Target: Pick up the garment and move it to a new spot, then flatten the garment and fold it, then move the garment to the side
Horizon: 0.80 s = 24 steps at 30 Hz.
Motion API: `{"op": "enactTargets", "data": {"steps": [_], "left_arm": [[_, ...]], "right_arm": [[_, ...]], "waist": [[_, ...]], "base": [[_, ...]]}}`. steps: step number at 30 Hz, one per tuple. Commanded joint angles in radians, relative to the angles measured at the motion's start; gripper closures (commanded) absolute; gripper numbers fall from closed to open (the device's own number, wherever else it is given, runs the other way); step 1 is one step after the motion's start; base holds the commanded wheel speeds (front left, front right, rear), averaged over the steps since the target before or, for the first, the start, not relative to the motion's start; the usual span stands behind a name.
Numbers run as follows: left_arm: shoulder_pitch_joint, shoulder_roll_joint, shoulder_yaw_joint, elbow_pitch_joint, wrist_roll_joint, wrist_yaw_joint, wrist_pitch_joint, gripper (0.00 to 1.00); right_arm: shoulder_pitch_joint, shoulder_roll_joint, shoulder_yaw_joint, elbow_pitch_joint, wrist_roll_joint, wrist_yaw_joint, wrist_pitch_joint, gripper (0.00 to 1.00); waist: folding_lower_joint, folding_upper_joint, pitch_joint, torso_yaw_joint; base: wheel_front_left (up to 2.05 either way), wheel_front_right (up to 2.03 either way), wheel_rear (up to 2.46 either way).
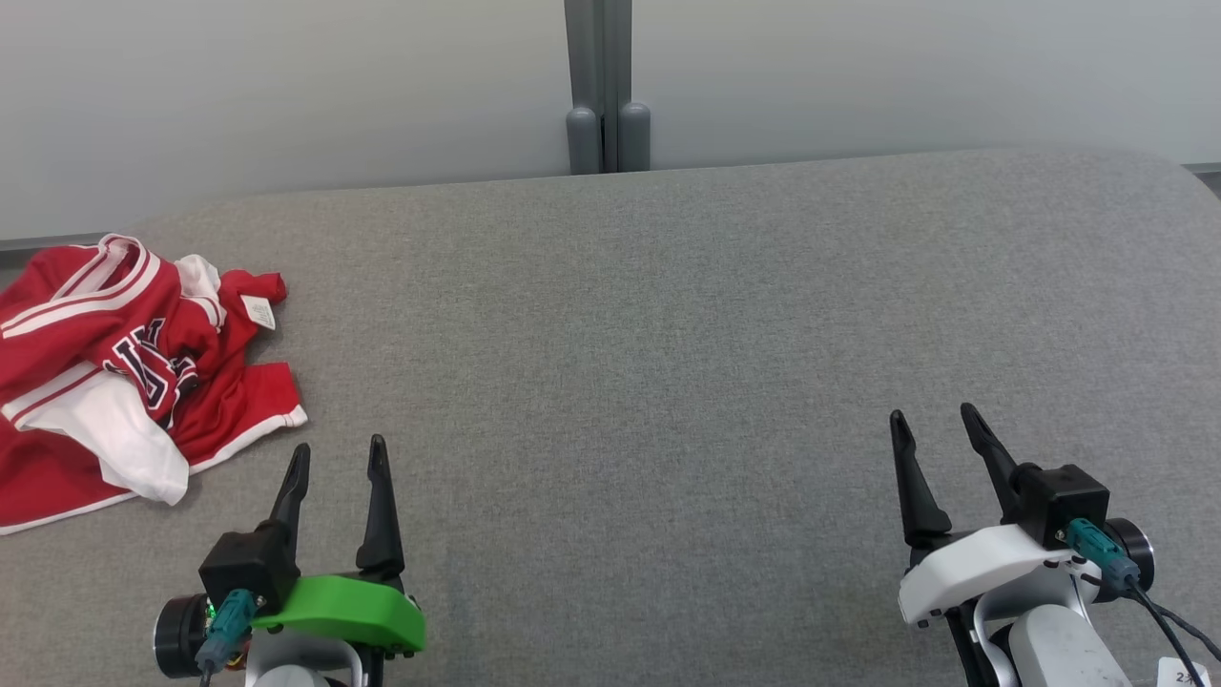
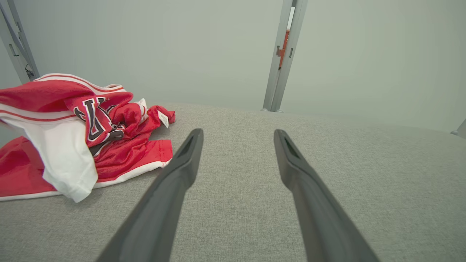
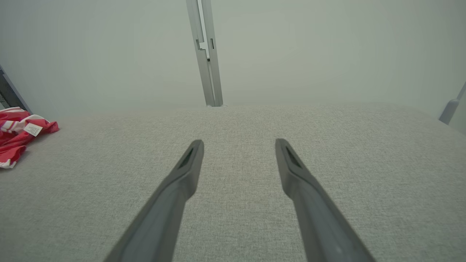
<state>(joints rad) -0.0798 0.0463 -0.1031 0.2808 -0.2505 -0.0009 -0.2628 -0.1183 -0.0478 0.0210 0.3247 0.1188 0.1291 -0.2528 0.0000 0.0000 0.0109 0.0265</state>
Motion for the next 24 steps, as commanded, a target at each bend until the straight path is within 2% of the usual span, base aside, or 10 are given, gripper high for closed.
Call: {"op": "enactTargets", "data": {"steps": [1,16,20,24], "left_arm": [[-0.015,0.007,-0.001,0.003,-0.013,0.001,-0.003,0.00],[-0.021,0.007,-0.004,0.020,-0.024,-0.003,-0.002,0.00],[-0.029,0.007,-0.011,0.019,-0.017,-0.007,-0.002,0.00],[-0.033,0.007,-0.006,0.021,-0.009,-0.003,-0.002,0.00]], "right_arm": [[-0.010,-0.004,0.001,-0.001,-0.002,0.003,-0.006,0.00],[-0.006,-0.004,0.000,0.007,0.007,0.003,-0.006,0.00],[-0.015,-0.004,0.005,-0.003,0.006,0.003,-0.007,0.00],[-0.010,-0.004,-0.003,-0.009,-0.004,0.002,-0.008,0.00]], "waist": [[0.0000,0.0000,0.000,0.000],[0.0000,0.0000,-0.004,0.008],[0.0000,0.0000,0.001,0.039],[0.0000,0.0000,0.005,0.098]], "base": [[0.00,0.00,0.00],[0.00,0.00,0.00],[0.00,0.00,0.00],[0.00,0.00,0.00]]}}
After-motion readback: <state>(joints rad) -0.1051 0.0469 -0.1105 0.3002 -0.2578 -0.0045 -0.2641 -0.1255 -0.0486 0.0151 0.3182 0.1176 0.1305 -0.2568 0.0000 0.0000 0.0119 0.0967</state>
